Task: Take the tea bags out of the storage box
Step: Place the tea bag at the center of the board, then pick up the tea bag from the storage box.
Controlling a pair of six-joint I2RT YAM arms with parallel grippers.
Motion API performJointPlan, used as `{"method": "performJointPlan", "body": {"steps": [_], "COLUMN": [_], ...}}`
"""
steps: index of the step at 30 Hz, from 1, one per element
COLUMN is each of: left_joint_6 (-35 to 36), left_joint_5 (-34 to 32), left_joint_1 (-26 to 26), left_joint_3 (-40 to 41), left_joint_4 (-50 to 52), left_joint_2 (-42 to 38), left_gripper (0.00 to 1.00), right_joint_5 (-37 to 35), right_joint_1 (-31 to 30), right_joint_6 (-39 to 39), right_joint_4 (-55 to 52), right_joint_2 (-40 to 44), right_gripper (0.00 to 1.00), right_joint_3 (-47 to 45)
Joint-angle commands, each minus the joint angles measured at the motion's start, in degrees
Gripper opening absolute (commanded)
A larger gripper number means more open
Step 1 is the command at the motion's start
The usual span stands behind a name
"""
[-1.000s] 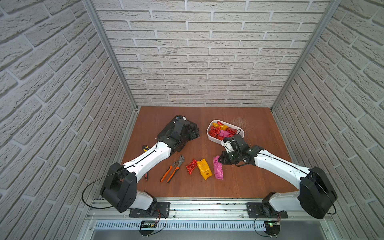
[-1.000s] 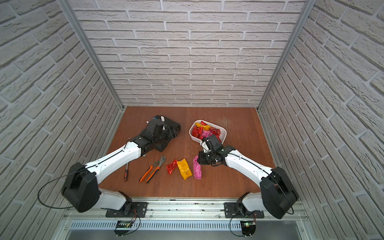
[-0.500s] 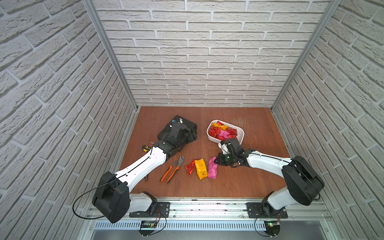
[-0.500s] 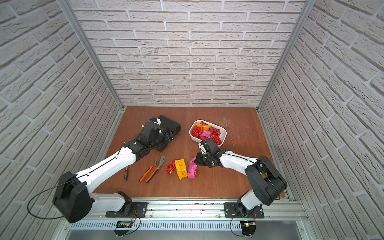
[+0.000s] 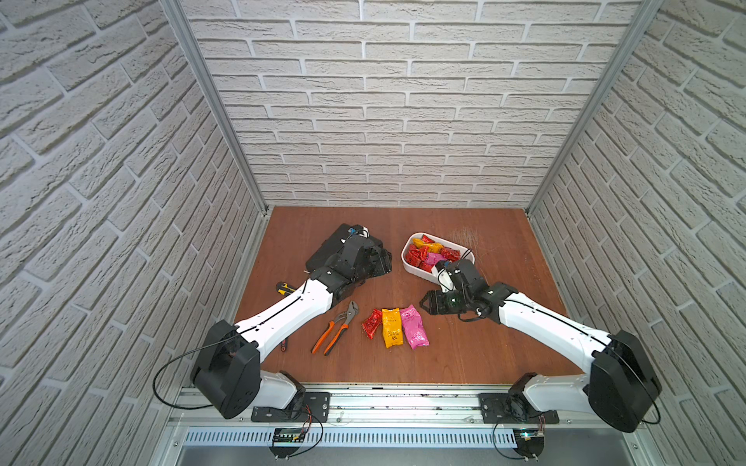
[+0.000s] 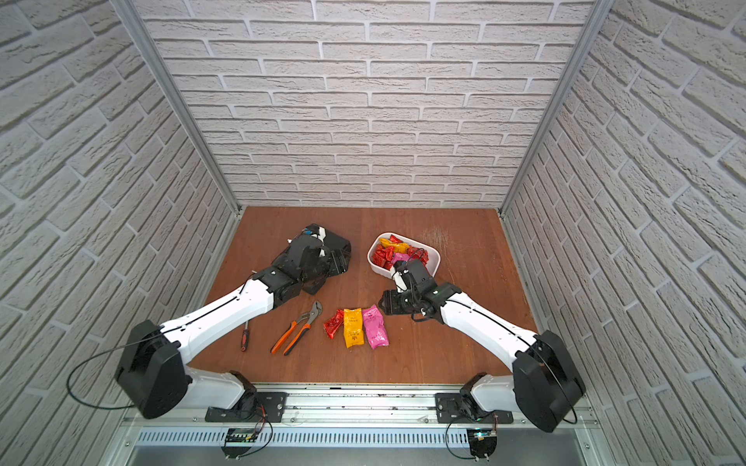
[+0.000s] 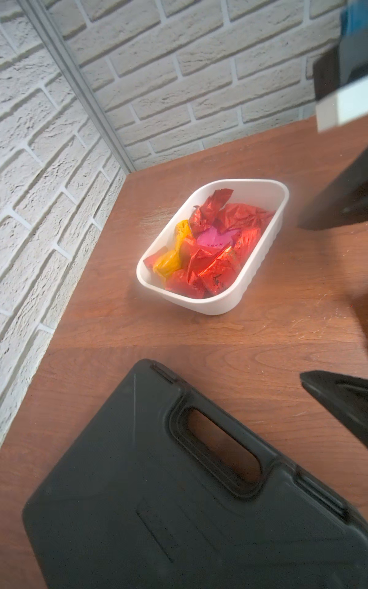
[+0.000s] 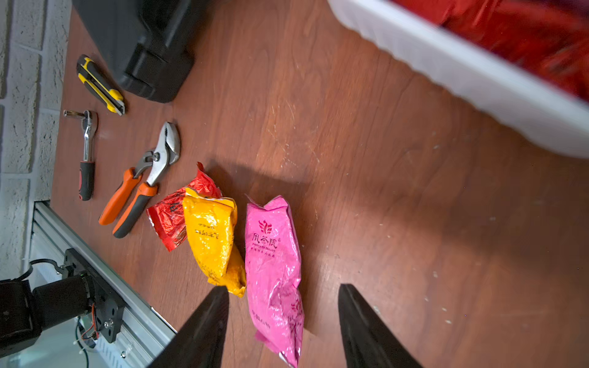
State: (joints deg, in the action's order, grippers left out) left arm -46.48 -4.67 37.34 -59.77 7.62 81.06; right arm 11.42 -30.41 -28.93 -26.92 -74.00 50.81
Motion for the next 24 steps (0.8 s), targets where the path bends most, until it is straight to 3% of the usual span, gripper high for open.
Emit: {"method": "performJointPlan", "body": {"steps": [1, 10, 13, 17, 20, 24], "left_joint_6": [8.1, 34.4, 39.0, 35.4, 26.9, 11.9], "left_joint_5": [0.6, 6.9, 8.7, 10.5, 11.3, 10.2], "left_joint_1": [1.1, 1.4, 0.7, -0.9, -1.2, -0.3], "left_joint_3": [-4.6, -19.7, -26.1, -35.4, -41.5, -43.9], "left_joint_4": [0.3, 12.6, 19.1, 27.7, 32.0, 30.3], "left_joint_2": [3.1, 15.2, 20.5, 28.3, 32.4, 33.8], "left_gripper": [0.75, 0.76, 0.76, 0.76, 0.76, 0.76], "right_joint_5": [-7.5, -15.3, -14.8, -13.0, -12.7, -12.3], "right_joint_1": [2.2, 11.7, 13.8, 14.9, 15.3, 15.8], "right_joint_6": [6.7, 16.2, 16.6, 16.6, 16.2, 15.3], "right_joint_4": [-9.2, -14.8, -15.3, -15.5, -15.5, -14.9], "right_joint_2": [4.1, 5.6, 4.8, 3.8, 3.5, 3.4], "right_gripper": [0.60, 0.60, 0.59, 0.59, 0.59, 0.58], "right_joint_3": [5.7, 15.1, 16.6, 17.2, 16.8, 15.9]}}
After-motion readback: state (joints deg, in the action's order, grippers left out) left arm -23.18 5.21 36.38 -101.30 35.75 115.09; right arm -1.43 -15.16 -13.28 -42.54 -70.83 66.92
